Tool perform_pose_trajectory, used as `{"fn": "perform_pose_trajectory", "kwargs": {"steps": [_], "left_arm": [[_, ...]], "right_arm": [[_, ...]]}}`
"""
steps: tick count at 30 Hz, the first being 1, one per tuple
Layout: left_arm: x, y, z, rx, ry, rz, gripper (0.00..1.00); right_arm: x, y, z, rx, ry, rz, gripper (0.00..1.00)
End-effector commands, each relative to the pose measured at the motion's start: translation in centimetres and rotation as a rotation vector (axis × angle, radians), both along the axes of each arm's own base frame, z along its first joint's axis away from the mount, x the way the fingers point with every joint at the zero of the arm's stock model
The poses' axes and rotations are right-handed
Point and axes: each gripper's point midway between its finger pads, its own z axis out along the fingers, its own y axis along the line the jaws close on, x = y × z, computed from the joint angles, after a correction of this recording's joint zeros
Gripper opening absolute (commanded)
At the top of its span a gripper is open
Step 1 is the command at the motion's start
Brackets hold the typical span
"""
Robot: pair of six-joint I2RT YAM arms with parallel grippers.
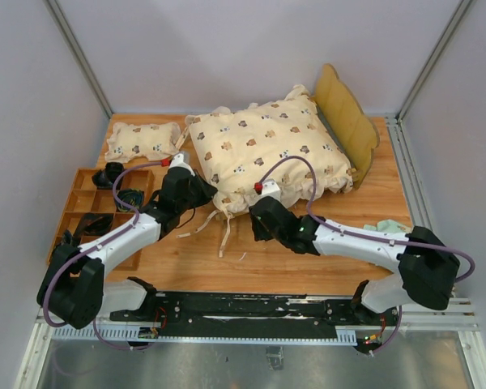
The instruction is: Set up the pet bed
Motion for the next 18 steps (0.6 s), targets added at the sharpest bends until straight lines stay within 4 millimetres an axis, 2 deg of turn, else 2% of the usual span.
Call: {"fn": "perform_pose_trajectory", "kwargs": {"steps": [1,11,14,16,17,18], "left_arm": [[0.0,0.9,-0.6,0.017,0.006,0.030,0.00],[-0.1,0.9,-0.6,0.011,0.001,0.028,0.00],[-0.1,0.8,-0.6,0.011,0.002,0.027,0.00],[0.0,0.8,-0.6,0.011,0.000,0.028,0.00],[0.1,0.9,-0.7,0.015,0.000,0.028,0.00],[0.1,0.9,-0.8,0.019,0.001,0.031,0.00]], "right_arm": [[3.0,4.7,4.3,0.393,-0.095,-0.137,0.46],[5.1,4.2,2.3,0.458,-0.093,-0.325,0.44],[5.5,4.3,2.6,0.459,-0.117,-0.325,0.32],[5.7,3.9,2.7,0.432,-0.138,-0.321,0.07],[5.6,3.5,2.7,0.410,-0.147,-0.319,0.01],[5.5,2.9,2.8,0.384,-0.151,-0.318,0.00]]}}
